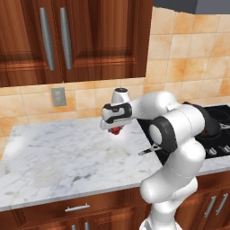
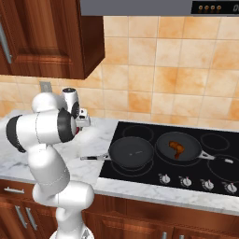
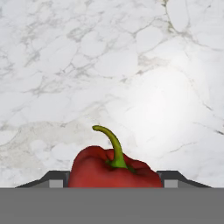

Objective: Place both pans onto different burners. Then place the bell pepper and the chicken drumstick on different pans.

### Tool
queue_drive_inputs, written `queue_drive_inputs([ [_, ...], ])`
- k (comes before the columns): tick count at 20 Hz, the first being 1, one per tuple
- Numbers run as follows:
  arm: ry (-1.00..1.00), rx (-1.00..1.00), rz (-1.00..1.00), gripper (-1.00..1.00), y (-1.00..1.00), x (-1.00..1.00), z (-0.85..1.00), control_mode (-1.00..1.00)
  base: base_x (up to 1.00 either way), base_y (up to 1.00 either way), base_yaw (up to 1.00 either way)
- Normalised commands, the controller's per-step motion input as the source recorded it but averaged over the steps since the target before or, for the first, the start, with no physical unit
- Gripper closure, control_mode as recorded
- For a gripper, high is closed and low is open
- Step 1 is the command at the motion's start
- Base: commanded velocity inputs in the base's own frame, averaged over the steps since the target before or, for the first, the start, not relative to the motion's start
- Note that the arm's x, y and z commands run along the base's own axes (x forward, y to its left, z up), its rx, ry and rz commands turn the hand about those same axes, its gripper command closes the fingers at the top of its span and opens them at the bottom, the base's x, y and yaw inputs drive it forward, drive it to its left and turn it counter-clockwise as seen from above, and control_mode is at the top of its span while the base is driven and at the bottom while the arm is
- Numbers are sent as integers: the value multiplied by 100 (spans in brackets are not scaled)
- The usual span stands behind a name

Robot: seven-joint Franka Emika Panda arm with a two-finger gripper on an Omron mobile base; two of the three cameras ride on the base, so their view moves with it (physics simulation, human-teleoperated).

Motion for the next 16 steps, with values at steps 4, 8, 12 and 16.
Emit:
queue_drive_inputs([
  [4,0,0,-5,100,-56,-28,10,-100,0,0,0],
  [8,0,0,-4,100,-54,-22,0,-100,0,0,0],
  [12,0,0,-4,100,-55,-11,15,-100,0,0,0],
  [16,3,-1,-8,100,-45,-13,23,-100,0,0,0],
])
